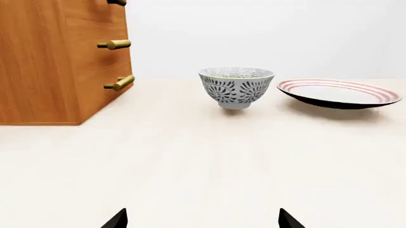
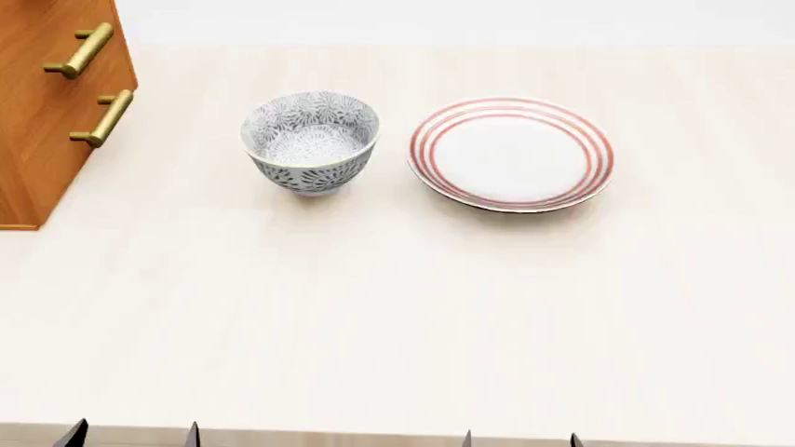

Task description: Open the top drawer of the cabinet.

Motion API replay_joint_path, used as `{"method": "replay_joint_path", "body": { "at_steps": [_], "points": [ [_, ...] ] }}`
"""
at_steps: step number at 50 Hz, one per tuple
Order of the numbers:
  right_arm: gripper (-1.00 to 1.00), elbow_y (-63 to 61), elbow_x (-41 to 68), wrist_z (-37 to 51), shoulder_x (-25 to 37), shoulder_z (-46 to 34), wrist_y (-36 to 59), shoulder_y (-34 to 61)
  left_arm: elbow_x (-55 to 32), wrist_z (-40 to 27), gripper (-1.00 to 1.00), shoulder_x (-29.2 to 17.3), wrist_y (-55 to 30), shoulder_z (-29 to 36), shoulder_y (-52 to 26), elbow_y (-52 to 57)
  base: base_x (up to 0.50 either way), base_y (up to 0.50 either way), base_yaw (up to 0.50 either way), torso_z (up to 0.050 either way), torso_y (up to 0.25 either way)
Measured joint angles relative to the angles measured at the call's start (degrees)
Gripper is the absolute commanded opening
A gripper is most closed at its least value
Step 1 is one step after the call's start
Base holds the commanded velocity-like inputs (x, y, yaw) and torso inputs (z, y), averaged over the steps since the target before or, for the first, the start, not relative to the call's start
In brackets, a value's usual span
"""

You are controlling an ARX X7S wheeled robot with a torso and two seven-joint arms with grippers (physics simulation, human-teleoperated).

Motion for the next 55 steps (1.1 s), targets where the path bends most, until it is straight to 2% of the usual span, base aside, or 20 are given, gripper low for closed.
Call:
{"method": "replay_joint_path", "body": {
  "at_steps": [42, 55],
  "points": [
    [1.00, -0.18, 3.79, 4.21, 3.77, -4.57, 0.88, 0.02, -1.66, -5.27, 1.00, -3.81, -2.68, 4.88, -0.20, 0.06, 0.00, 0.00, 0.00, 0.000, 0.000],
    [1.00, -0.19, 4.99, 5.44, 4.81, -5.79, 0.99, 0.18, -2.23, -6.57, 1.00, -4.95, -3.50, 6.37, -0.40, 0.16, 0.00, 0.00, 0.00, 0.049, 0.000]
  ]
}}
